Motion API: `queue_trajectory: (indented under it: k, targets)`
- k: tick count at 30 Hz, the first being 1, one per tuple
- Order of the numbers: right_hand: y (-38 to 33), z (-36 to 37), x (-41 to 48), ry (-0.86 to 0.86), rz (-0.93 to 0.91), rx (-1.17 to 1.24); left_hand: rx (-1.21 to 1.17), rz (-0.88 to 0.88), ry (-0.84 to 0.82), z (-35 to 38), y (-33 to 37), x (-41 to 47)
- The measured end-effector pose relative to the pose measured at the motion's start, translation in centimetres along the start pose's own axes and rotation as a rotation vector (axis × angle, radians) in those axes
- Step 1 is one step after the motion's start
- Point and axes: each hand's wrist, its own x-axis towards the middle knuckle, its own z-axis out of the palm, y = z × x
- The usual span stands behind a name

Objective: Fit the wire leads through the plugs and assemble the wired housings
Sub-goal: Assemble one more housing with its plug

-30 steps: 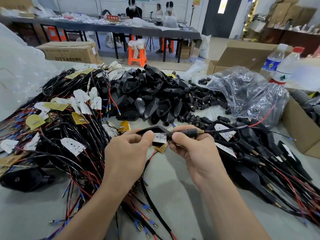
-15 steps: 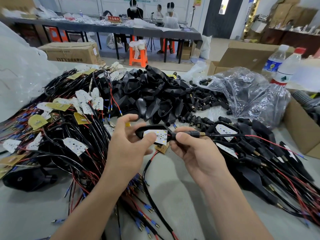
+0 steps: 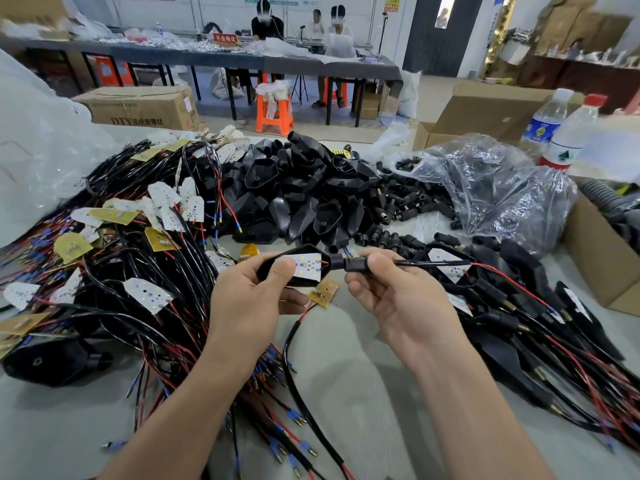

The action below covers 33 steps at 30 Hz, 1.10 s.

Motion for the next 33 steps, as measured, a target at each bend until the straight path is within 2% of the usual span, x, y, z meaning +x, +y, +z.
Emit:
queue_trajectory:
  k: [8,16,20,24,28,33]
  targets:
    - [-0.3,-0.5,0.0,-0.114,0.003,-0.075,0.267,0.071,-0.094,-0.6,-0.8,0.2]
    - [-0.3,-0.6,0.0,-0.207,-0.027,-0.048,0.311,0.055,-0.171,-1.0,-0.9,0.6]
    - [-0.7,-0.8,-0.1,-0.288,-0.019,0.03,0.149,-0.084,-0.22,-0.9,-0.6,0.6]
    - [-0.2,-0.2,-0.3,-0.327,-0.067,-0.078,0.054,-0.114,-0.294,-0.7,-0.4,0.2]
    - [0.5,-0.1,-0.3,-0.339,-0.026,-0.051,0.035,-0.129,-0.285,-0.9,-0.2,0.3]
    - [-0.3,-0.4,-0.1,-0.351,-0.059,-0.031,-0.114,-0.228,-0.385,-1.2,0.6,0.5]
